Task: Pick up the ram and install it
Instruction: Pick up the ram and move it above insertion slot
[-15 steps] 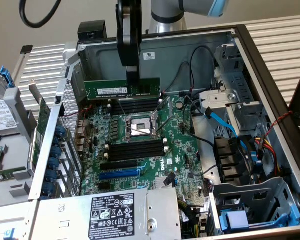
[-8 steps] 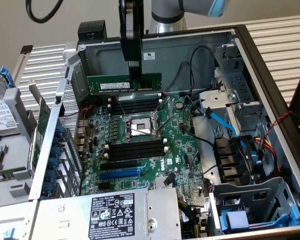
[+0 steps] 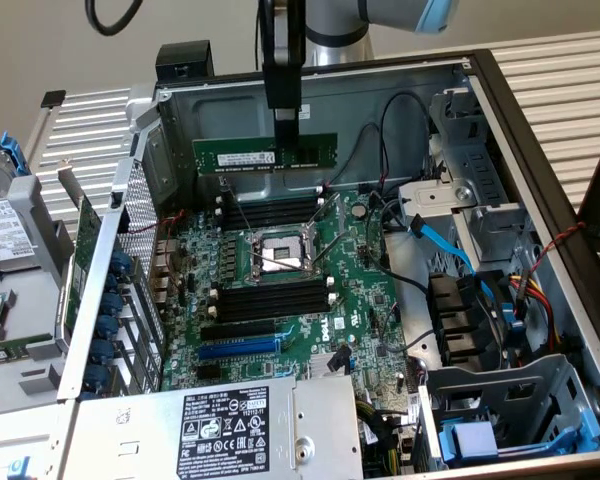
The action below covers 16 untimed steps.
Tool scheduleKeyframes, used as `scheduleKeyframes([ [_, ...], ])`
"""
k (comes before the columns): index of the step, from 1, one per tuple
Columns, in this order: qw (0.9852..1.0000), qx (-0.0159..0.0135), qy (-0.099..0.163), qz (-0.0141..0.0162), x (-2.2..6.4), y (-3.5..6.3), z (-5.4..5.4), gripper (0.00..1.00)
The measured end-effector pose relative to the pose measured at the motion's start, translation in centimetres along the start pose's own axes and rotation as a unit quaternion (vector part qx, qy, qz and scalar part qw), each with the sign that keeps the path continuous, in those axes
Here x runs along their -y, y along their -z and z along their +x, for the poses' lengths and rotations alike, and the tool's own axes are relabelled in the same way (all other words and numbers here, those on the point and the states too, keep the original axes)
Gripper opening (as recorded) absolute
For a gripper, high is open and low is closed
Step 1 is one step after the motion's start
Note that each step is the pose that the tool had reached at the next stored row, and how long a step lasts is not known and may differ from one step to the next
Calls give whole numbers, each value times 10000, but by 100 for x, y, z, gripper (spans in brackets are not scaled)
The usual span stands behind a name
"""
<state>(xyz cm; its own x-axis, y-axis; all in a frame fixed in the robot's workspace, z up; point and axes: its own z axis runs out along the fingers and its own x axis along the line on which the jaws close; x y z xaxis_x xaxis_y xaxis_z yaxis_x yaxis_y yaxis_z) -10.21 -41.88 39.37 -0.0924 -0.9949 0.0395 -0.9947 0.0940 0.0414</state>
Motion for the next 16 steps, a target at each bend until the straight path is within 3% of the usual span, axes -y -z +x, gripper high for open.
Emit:
scheduleKeyframes([
  [4, 10000, 78, 4, -3, -3, -6, -36, 12],
  [14, 9995, 322, 15, 0, -9, -37, -125, 12],
  [16, 9994, 346, 15, -2, -10, -42, -127, 12],
])
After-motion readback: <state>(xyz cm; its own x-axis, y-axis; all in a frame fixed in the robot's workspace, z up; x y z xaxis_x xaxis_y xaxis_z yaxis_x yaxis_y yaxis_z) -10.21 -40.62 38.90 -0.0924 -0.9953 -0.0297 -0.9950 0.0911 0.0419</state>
